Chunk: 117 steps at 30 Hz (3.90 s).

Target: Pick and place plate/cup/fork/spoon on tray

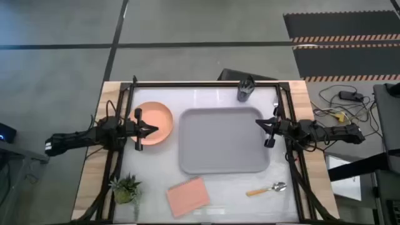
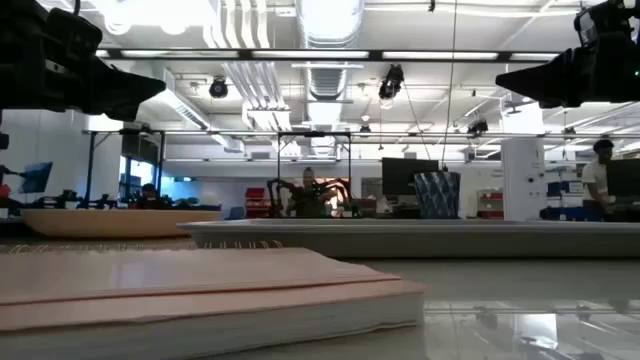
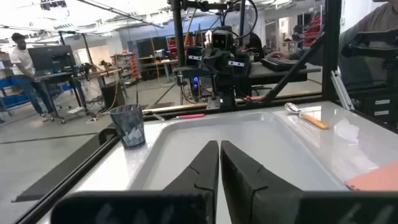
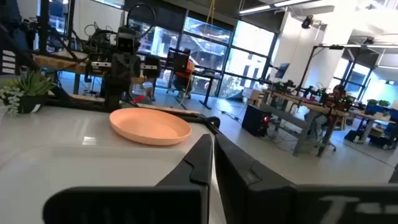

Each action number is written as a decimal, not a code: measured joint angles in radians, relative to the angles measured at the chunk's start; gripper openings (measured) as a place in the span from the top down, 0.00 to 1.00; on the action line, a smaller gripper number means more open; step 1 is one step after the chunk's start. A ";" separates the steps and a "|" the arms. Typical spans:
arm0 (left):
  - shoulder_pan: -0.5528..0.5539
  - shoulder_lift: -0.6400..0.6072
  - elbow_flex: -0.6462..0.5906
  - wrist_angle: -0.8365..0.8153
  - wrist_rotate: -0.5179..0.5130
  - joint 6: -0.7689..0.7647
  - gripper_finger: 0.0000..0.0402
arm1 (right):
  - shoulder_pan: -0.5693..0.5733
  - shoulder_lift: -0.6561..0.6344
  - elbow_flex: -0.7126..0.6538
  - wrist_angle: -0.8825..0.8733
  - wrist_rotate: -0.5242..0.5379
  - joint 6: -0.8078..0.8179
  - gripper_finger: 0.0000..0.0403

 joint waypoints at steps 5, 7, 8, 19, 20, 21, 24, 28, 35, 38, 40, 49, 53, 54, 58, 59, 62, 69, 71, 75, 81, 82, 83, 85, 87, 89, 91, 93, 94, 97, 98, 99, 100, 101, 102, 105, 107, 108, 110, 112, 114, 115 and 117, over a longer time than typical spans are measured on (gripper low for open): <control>0.000 0.000 0.000 0.000 0.000 0.000 1.00 | 0.000 0.000 0.000 0.000 0.000 0.000 0.98; 0.000 0.000 0.000 0.000 0.000 0.000 1.00 | 0.000 0.000 0.000 0.000 0.000 0.000 0.98; 0.000 0.000 0.000 0.000 0.000 0.000 1.00 | 0.000 0.000 0.000 0.000 0.000 0.000 0.98; 0.000 0.000 0.000 0.000 0.000 0.000 1.00 | 0.000 0.000 0.000 0.000 0.000 0.000 0.98; 0.000 0.000 0.000 0.000 0.000 0.000 1.00 | 0.000 0.000 0.000 0.000 0.000 0.000 0.98; 0.000 0.000 0.000 0.000 0.000 0.000 1.00 | 0.000 0.000 0.000 0.000 0.000 0.000 0.98; 0.000 0.000 0.000 0.000 0.000 0.000 1.00 | 0.000 0.000 0.000 0.000 0.000 0.000 0.98; 0.000 0.000 0.000 0.000 0.000 0.000 1.00 | 0.000 0.000 0.000 0.000 0.000 0.000 0.98; 0.000 0.000 0.000 0.000 0.000 0.000 1.00 | 0.000 0.000 0.000 0.000 0.000 0.000 0.98; 0.000 0.000 0.000 0.000 0.000 0.000 1.00 | 0.000 0.000 0.000 0.000 0.000 0.000 0.98; 0.000 0.000 0.000 0.000 0.000 0.000 1.00 | 0.000 0.000 0.000 0.000 0.000 0.000 0.98; 0.000 0.000 0.000 0.000 0.000 0.000 1.00 | 0.000 0.000 0.000 0.000 0.000 0.000 0.98; 0.000 0.000 0.000 0.000 0.000 0.000 1.00 | 0.000 0.000 0.000 0.000 0.000 0.000 0.98; 0.000 0.000 0.000 0.000 0.000 0.000 1.00 | 0.000 0.000 0.000 0.000 0.000 0.000 0.98; 0.000 0.000 0.000 0.000 0.000 0.000 1.00 | 0.000 0.000 0.000 0.000 0.000 0.000 0.98; 0.000 0.000 0.000 0.000 0.000 0.000 1.00 | 0.000 0.000 0.000 0.000 0.000 0.000 0.98; 0.000 0.000 0.000 0.000 0.000 0.000 1.00 | 0.000 0.000 0.000 0.000 0.000 0.000 0.98; 0.000 0.000 0.000 0.000 0.000 0.000 1.00 | 0.000 0.000 0.000 0.005 0.003 0.003 0.98; 0.000 0.000 0.000 0.000 0.000 0.001 1.00 | 0.000 -0.001 0.000 0.016 0.023 0.055 0.98; 0.000 0.000 0.000 0.004 -0.028 0.105 1.00 | 0.000 0.000 0.000 0.027 0.026 0.412 0.98; 0.000 0.000 0.000 0.075 -0.029 -0.120 1.00 | -0.001 0.001 0.001 0.039 0.027 0.636 0.98; 0.000 0.000 0.000 0.099 -0.029 -0.152 1.00 | -0.001 0.001 0.001 0.041 0.026 0.628 0.98; 0.000 0.000 0.000 0.125 -0.029 -0.179 1.00 | -0.001 0.001 0.001 0.041 0.026 0.623 0.98; 0.000 0.001 0.000 0.190 -0.029 -0.230 1.00 | -0.001 0.001 0.001 0.042 0.026 0.622 0.98; 0.000 0.000 0.000 0.278 -0.029 -0.277 1.00 | -0.001 0.001 0.001 0.043 0.026 0.628 0.98; 0.000 0.000 0.000 0.366 -0.029 -0.340 1.00 | -0.001 0.001 0.001 0.053 0.026 0.629 0.98; 0.000 0.000 0.000 0.427 -0.030 -0.436 1.00 | -0.001 0.001 0.001 0.088 0.027 0.627 0.98; 0.000 0.002 0.000 0.470 -0.032 -0.486 1.00 | -0.001 0.001 0.001 0.154 0.026 0.585 0.98; 0.000 0.002 0.000 0.486 -0.032 -0.494 1.00 | 0.000 0.002 0.001 0.196 0.026 0.558 0.98; 0.000 0.021 0.006 0.484 -0.052 -0.524 1.00 | 0.000 0.002 0.001 0.304 0.027 0.487 0.98; 0.000 0.035 0.010 0.469 -0.072 -0.543 1.00 | 0.000 0.002 0.001 0.336 0.027 0.460 0.98; 0.000 0.055 0.018 0.454 -0.098 -0.558 1.00 | 0.000 0.002 0.001 0.367 0.027 0.431 0.98; 0.000 0.078 0.030 0.443 -0.124 -0.572 1.00 | 0.000 0.002 0.001 0.395 0.026 0.400 0.98; 0.000 0.104 0.041 0.434 -0.148 -0.577 1.00 | -0.001 0.002 0.001 0.418 0.027 0.370 0.98; 0.000 0.136 0.055 0.422 -0.173 -0.581 1.00 | -0.001 0.002 0.001 0.436 0.026 0.340 0.98; 0.000 0.252 0.090 0.378 -0.252 -0.630 1.00 | -0.001 0.001 0.001 0.484 0.027 0.255 0.98; 0.000 0.343 0.120 0.367 -0.278 -0.662 1.00 | -0.001 0.001 0.001 0.505 0.027 0.210 0.98; 0.000 0.388 0.144 0.340 -0.290 -0.684 1.00 | -0.001 0.001 0.001 0.510 0.027 0.196 0.98; 0.000 0.485 0.198 0.248 -0.313 -0.724 1.00 | -0.001 0.001 0.001 0.512 0.027 0.183 0.98; 0.000 0.590 0.262 0.127 -0.338 -0.787 1.00 | -0.001 0.001 0.001 0.512 0.029 0.180 0.98; 0.000 0.686 0.343 -0.025 -0.353 -0.850 1.00 | -0.001 0.001 0.001 0.512 0.031 0.171 0.98; 0.000 0.739 0.385 -0.113 -0.353 -0.881 1.00 | -0.001 0.001 0.001 0.512 0.036 0.165 0.98; 0.000 0.830 0.474 -0.310 -0.353 -0.949 1.00 | -0.001 0.001 0.001 0.511 0.049 0.157 0.98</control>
